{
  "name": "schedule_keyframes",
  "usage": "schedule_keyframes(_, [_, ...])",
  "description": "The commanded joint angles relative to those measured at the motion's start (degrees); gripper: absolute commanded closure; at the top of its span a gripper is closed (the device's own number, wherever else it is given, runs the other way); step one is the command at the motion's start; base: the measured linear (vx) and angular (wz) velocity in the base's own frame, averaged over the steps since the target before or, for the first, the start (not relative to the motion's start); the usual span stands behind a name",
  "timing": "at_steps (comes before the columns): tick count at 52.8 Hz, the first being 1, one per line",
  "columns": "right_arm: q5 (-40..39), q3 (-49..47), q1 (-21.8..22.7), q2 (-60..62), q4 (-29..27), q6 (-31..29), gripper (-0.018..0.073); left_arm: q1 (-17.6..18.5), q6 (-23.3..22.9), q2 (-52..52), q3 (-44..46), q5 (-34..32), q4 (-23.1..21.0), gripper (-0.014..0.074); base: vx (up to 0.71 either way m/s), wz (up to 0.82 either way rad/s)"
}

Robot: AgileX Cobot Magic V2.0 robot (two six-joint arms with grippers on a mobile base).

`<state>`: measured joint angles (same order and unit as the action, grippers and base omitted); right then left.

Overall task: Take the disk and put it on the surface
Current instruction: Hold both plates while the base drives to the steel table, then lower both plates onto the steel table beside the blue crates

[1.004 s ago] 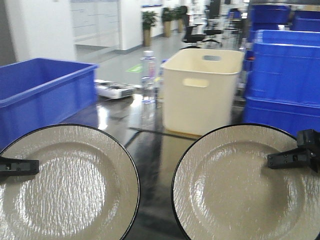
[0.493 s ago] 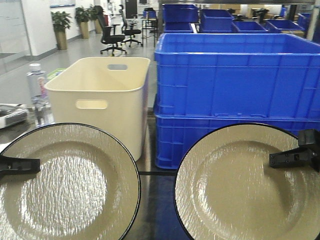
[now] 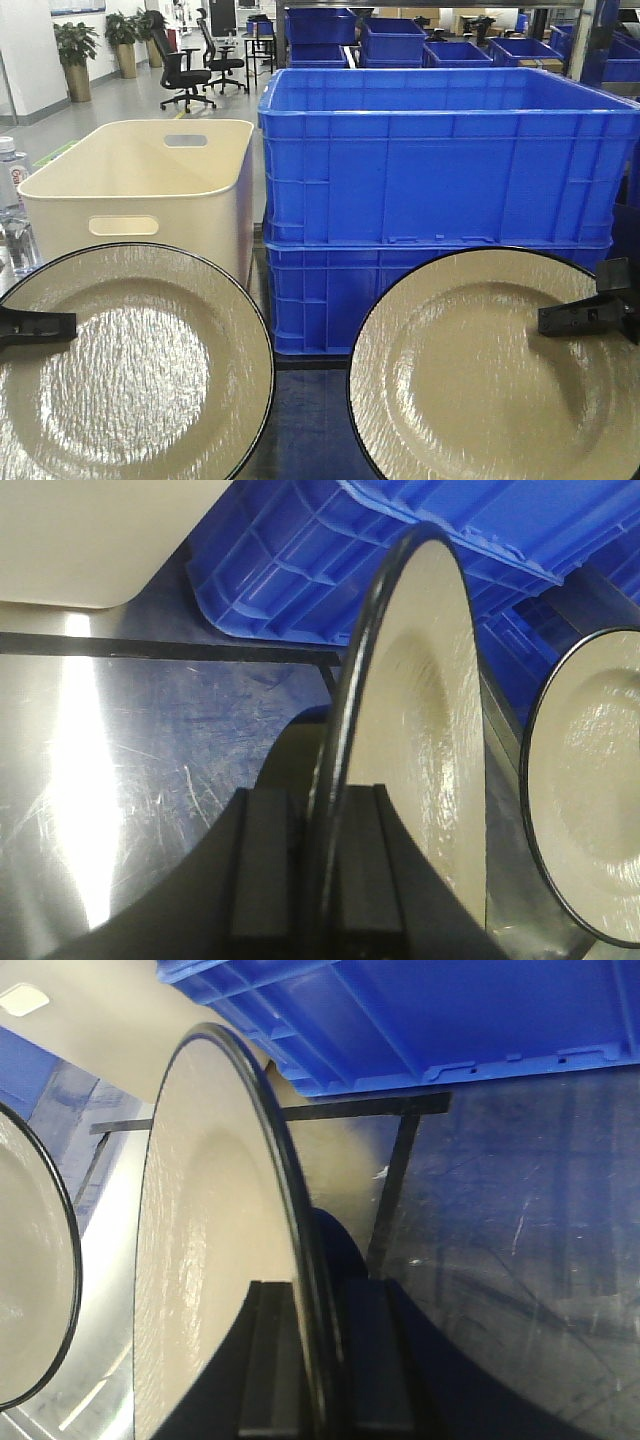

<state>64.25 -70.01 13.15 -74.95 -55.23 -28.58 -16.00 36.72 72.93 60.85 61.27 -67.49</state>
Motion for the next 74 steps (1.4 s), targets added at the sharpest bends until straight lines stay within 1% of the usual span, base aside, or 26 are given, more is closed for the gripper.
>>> schedule_keyframes(1, [-1.30, -1.84, 0.20, 1.99, -6.64, -0.03, 0.0568, 0.03, -0.83, -1.84, 1.91, -0.33, -7.95, 0.0604, 0.02, -0.06])
schedule_keyframes(15, [-1.30, -1.84, 0.20, 1.99, -6.70, -0.03, 0.0568, 0.03, -0.83, -1.84, 1.91, -0.04, -7.95, 0.0604, 0.00, -0.01])
schedule_keyframes(28, [-2.72, -1.84, 0.20, 1.99, -6.70, -0.03, 0.0568, 0.03, -0.83, -1.84, 1.91, -0.05, -8.01, 0.0604, 0.00, 0.00])
schedule_keyframes(33, [-4.36, -1.84, 0.20, 1.99, -6.70, -0.08, 0.0568, 0.03, -0.83, -1.84, 1.91, -1.26, -8.00, 0.0604, 0.00, 0.00])
schedule_keyframes(39, [-6.27, -1.84, 0.20, 1.99, -6.70, -0.14, 0.0568, 0.03, 0.75, -1.64, 1.91, -2.46, -7.34, 0.0604, 0.00, 0.00])
schedule_keyframes(42, [-7.14, -1.84, 0.20, 1.99, -7.18, -0.14, 0.0568, 0.03, 0.61, -1.03, 1.91, -2.45, -6.93, 0.0604, 0.00, 0.00])
schedule_keyframes(46, [-8.35, -1.84, 0.20, 1.99, -9.43, -0.27, 0.0568, 0.59, 0.22, 0.47, 1.84, -2.45, -6.36, 0.0604, 0.00, 0.00])
schedule_keyframes(52, [-9.04, -1.90, 0.20, 1.99, -16.08, -1.90, 0.0568, 3.17, -0.55, 3.95, 1.84, -2.87, -6.10, 0.0601, 0.00, 0.00])
schedule_keyframes(58, [-8.87, -1.97, 0.20, 1.99, -22.93, -5.28, 0.0568, 7.25, -0.48, 7.23, 1.84, -4.68, -5.89, 0.0598, 0.00, 0.00])
schedule_keyframes(61, [-8.74, -1.97, 0.20, 1.99, -25.88, -6.32, 0.0568, 9.65, -0.42, 8.71, 1.84, -5.93, -5.07, 0.0598, 0.00, 0.00])
schedule_keyframes(67, [-8.69, -1.97, 0.20, 1.99, -29.21, -7.81, 0.0568, 14.84, -0.48, 11.67, 1.84, -8.70, -3.33, 0.0598, 0.00, 0.00])
schedule_keyframes(74, [-8.28, -1.97, 0.20, 1.99, -29.48, -8.07, 0.0568, 19.31, -0.62, 15.13, 1.84, -12.31, -3.34, 0.0598, 0.00, 0.00])
